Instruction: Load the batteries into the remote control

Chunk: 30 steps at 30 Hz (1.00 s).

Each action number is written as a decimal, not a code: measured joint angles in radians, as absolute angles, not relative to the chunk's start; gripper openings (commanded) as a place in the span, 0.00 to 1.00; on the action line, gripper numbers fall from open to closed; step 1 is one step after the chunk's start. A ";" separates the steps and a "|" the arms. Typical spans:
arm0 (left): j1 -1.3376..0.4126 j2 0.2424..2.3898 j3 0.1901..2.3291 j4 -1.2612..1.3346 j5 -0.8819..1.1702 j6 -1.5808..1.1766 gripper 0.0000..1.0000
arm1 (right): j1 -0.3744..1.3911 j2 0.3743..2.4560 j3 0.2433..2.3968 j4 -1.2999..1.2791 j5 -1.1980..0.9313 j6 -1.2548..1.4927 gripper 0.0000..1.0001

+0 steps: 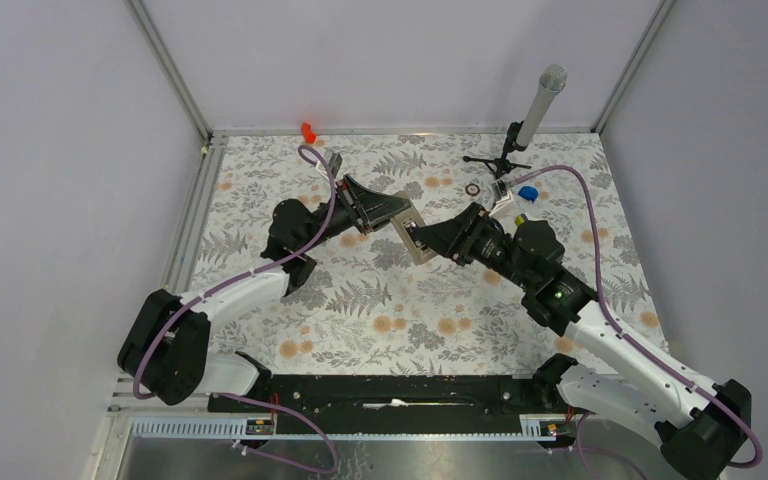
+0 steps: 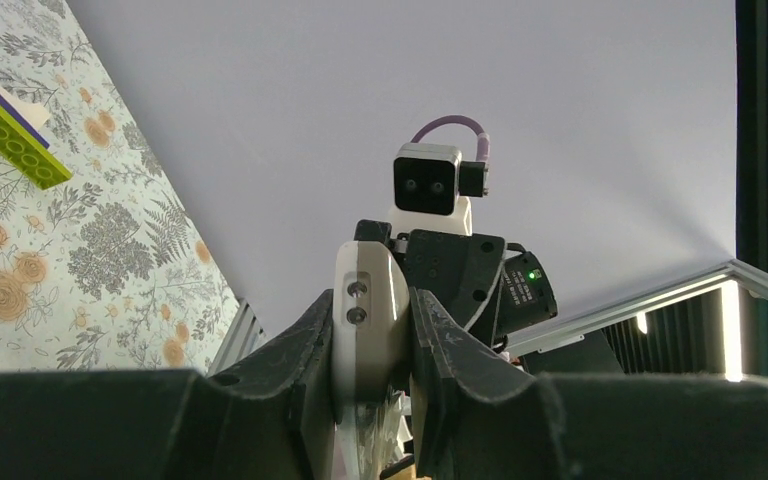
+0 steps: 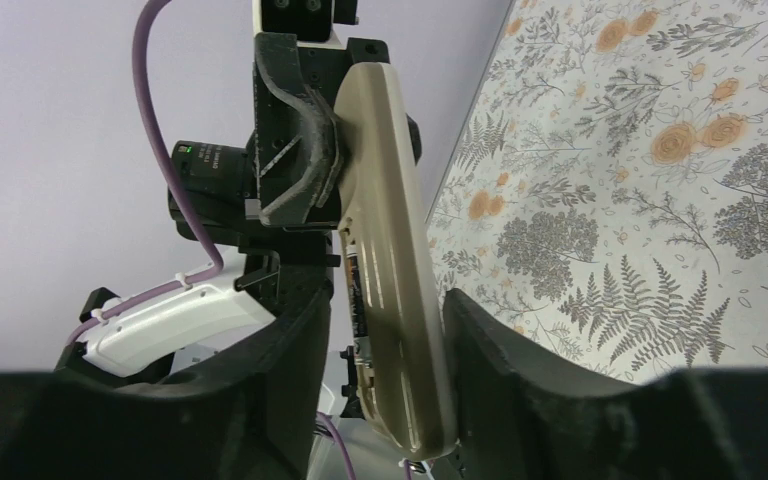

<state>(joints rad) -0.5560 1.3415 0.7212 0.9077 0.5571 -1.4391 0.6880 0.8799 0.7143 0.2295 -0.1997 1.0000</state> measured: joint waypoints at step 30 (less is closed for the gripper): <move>-0.375 1.220 0.745 0.479 0.615 -1.133 0.00 | 0.687 0.849 0.755 0.105 -0.109 0.794 0.84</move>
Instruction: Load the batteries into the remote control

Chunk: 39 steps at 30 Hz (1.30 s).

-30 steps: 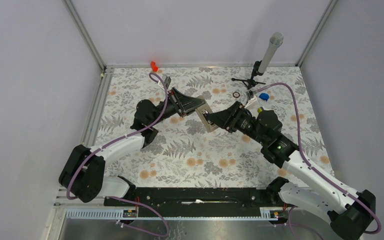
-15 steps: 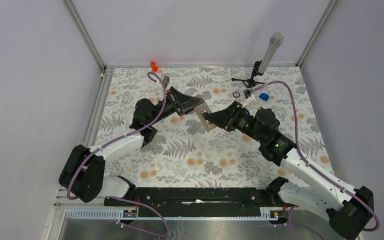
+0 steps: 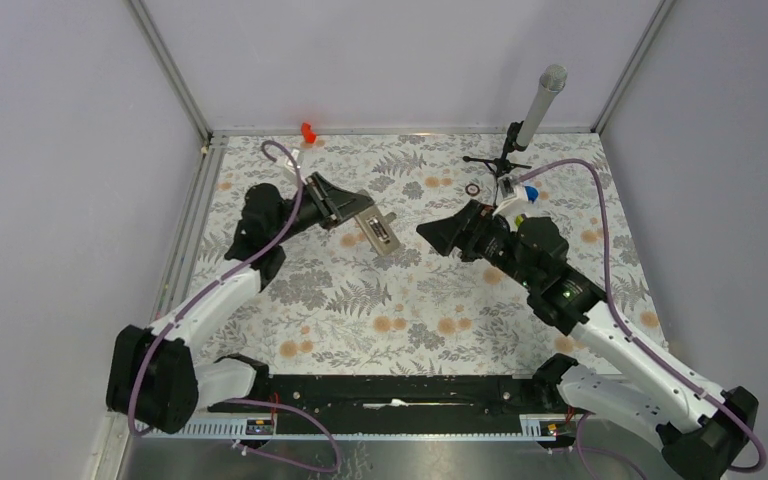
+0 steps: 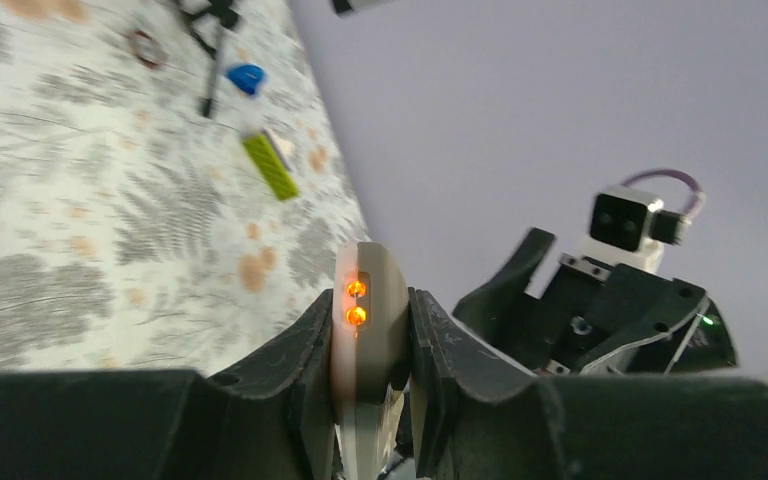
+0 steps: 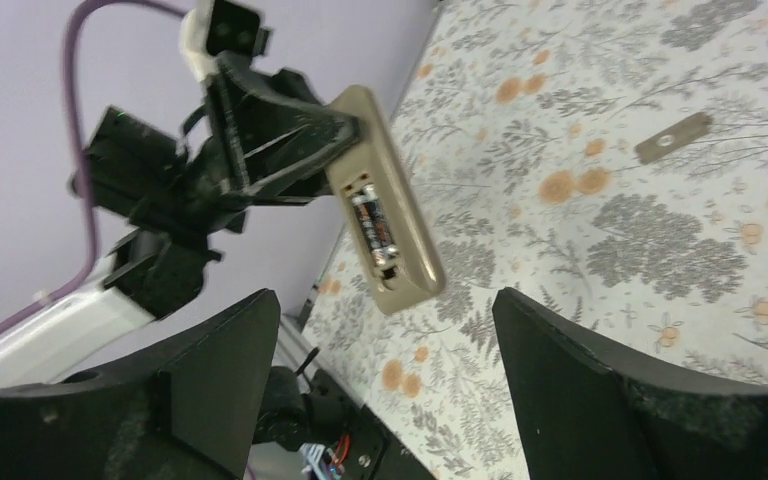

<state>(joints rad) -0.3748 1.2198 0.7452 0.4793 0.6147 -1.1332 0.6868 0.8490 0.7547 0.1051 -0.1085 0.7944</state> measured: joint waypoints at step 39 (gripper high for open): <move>-0.217 0.857 0.779 -0.280 0.236 -0.783 0.00 | 0.661 2.234 1.608 -0.122 0.241 0.158 0.42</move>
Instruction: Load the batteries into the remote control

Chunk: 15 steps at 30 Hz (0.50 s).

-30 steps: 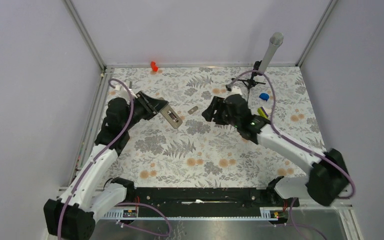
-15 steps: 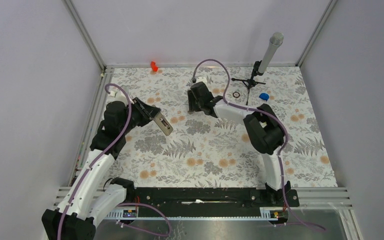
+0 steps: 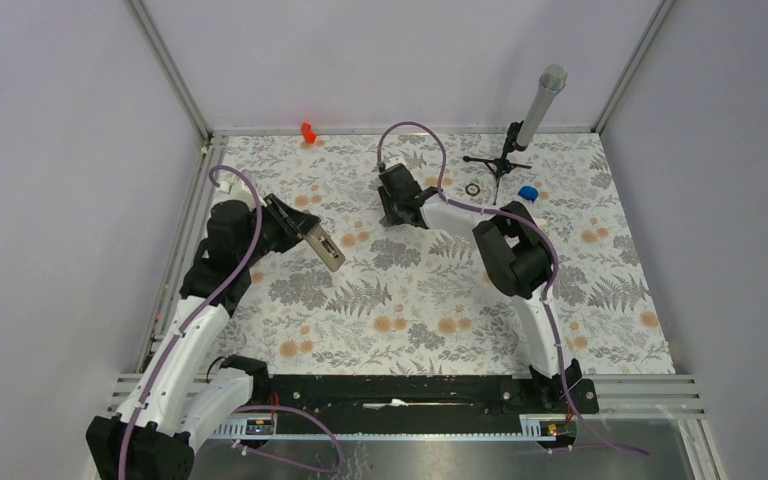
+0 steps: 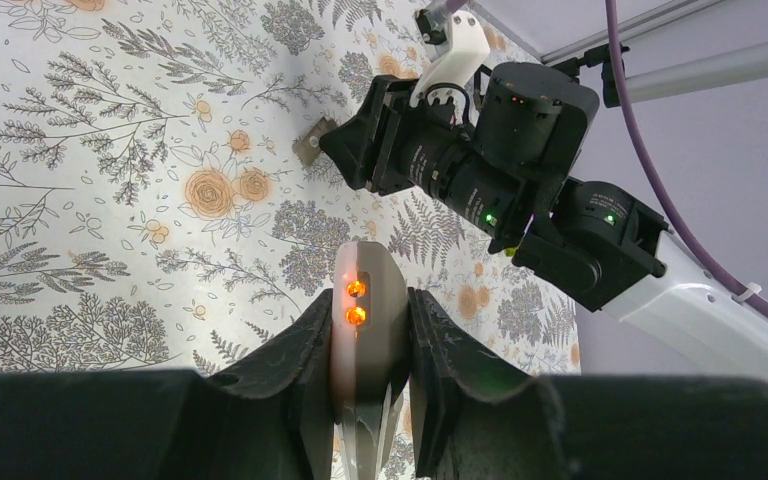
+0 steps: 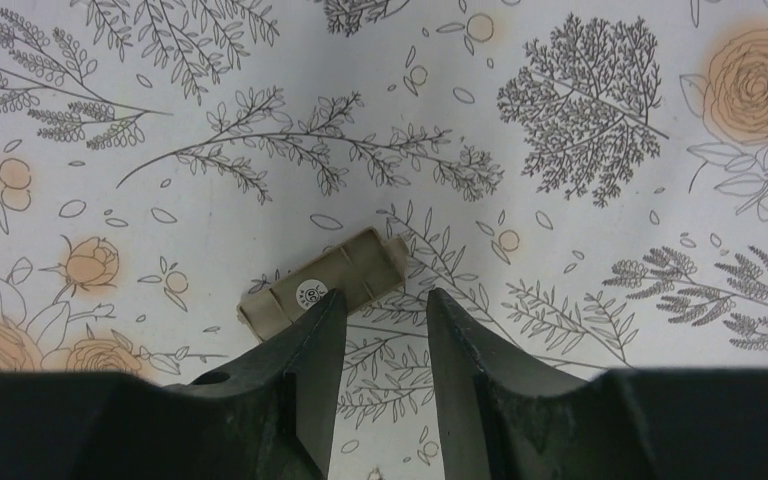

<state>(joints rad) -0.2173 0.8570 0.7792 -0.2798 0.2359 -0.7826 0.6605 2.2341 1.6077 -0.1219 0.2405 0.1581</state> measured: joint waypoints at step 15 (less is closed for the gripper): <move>-0.208 0.868 0.779 -0.277 0.254 -0.783 0.00 | 0.620 2.258 1.645 -0.110 0.163 0.130 0.59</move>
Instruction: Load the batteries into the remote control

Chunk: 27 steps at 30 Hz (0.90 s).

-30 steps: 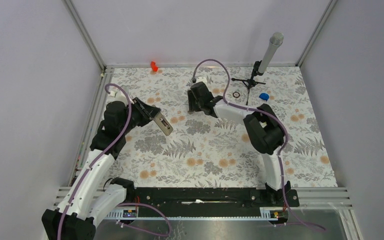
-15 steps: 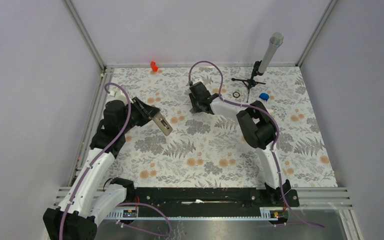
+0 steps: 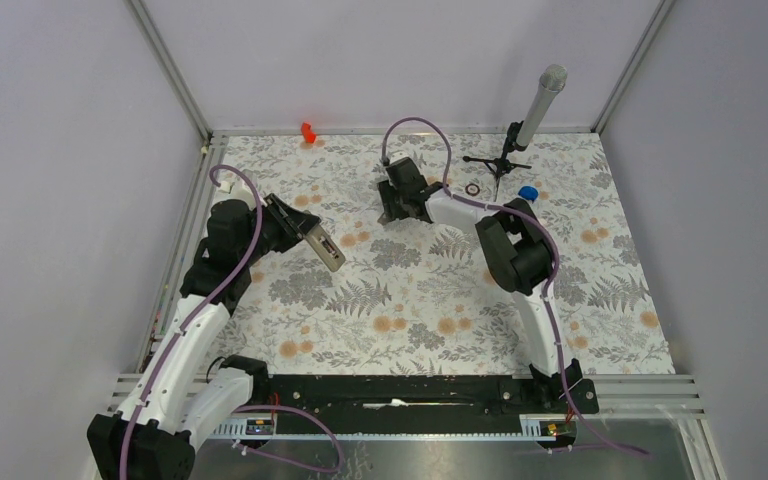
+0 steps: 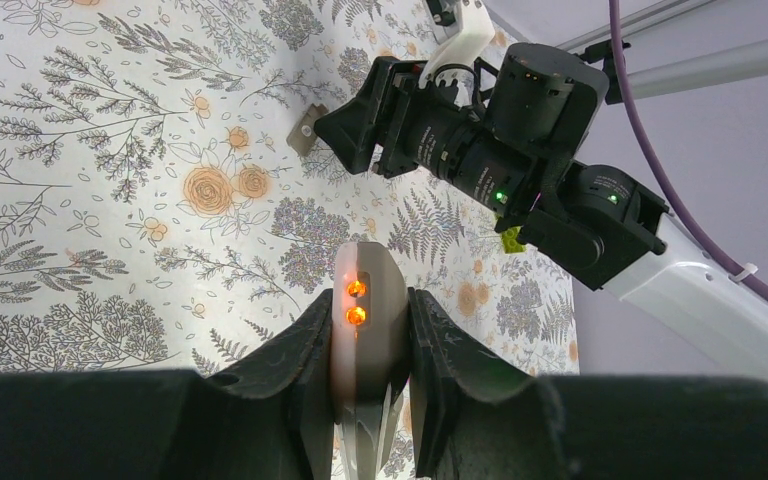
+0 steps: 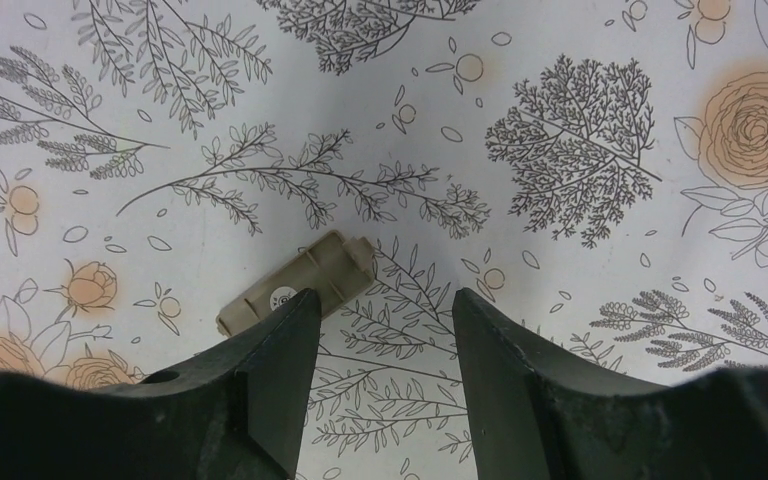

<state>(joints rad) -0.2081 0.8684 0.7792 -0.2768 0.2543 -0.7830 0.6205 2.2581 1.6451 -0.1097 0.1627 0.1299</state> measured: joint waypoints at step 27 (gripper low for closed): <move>-0.199 0.894 0.779 -0.265 0.279 -0.786 0.00 | 0.627 2.358 1.794 -0.129 0.175 0.069 0.52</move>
<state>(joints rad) -0.1986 0.8944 0.7792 -0.2653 0.2790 -0.7860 0.6273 2.3585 1.7939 -0.1287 0.1749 0.0692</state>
